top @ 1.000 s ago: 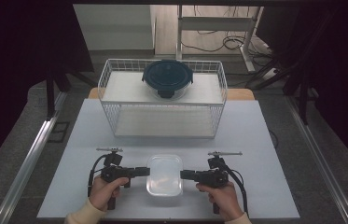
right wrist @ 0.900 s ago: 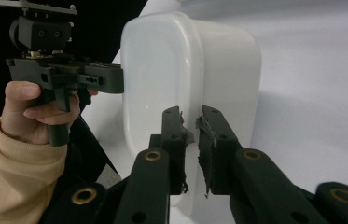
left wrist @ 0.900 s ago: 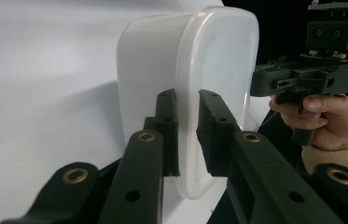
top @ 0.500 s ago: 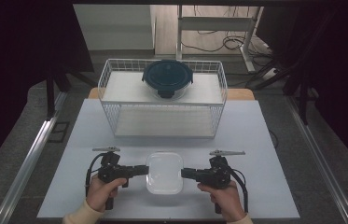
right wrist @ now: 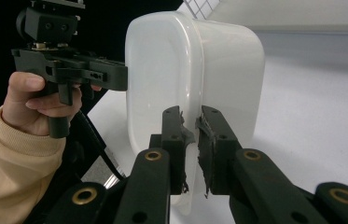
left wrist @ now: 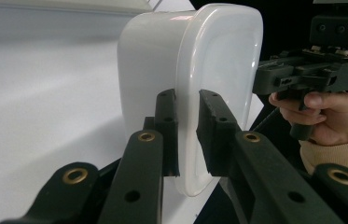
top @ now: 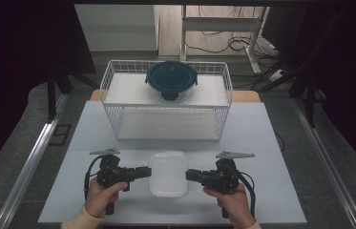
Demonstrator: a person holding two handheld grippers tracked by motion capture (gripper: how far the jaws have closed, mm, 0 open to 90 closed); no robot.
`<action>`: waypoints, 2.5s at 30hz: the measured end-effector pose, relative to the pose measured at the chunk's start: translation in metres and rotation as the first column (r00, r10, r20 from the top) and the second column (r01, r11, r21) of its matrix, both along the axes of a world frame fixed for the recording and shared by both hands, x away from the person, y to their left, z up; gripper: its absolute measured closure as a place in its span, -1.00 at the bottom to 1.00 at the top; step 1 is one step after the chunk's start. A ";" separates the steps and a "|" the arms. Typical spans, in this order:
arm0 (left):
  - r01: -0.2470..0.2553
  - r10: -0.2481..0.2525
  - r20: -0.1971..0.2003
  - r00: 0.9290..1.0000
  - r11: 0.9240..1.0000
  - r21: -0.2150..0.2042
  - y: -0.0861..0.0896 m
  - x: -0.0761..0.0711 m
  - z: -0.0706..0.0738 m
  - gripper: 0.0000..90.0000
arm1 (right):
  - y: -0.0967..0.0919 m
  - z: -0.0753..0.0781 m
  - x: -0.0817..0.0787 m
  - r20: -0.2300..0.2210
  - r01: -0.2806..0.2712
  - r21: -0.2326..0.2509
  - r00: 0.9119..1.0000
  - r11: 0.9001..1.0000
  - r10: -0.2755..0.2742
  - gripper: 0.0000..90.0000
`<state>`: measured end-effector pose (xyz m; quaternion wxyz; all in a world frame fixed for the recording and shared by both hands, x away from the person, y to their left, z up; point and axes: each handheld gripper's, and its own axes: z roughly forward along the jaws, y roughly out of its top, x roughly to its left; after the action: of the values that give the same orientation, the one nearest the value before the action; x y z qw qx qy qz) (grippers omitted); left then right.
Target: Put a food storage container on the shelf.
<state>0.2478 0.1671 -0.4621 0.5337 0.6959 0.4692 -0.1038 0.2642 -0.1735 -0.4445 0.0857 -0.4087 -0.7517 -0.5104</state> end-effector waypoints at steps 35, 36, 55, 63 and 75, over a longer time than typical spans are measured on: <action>-0.024 0.021 0.159 0.987 1.000 0.020 0.003 0.023 0.082 0.73 | 0.004 0.084 0.022 0.161 -0.035 0.006 0.986 0.999 0.033 0.80; -0.026 0.022 0.164 0.986 0.999 0.021 0.003 0.023 0.084 0.73 | 0.004 0.086 0.023 0.165 -0.035 0.004 0.986 0.999 0.034 0.80; -0.034 0.027 0.228 0.973 0.999 0.027 0.006 0.042 0.132 0.73 | 0.008 0.131 0.042 0.230 -0.042 0.014 0.973 0.999 0.037 0.80; -0.035 0.024 0.263 0.965 0.999 0.038 0.005 0.051 0.155 0.73 | 0.006 0.153 0.051 0.253 -0.044 0.014 0.967 0.999 0.039 0.80; -0.050 0.026 0.283 0.959 0.995 0.081 0.002 0.072 0.188 0.73 | 0.005 0.177 0.075 0.251 -0.051 0.032 0.967 0.998 0.041 0.81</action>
<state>0.3196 0.1689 -0.2743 0.5660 0.7171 0.4059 0.0272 0.3391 -0.1685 -0.2675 0.0098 -0.3219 -0.7557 -0.5702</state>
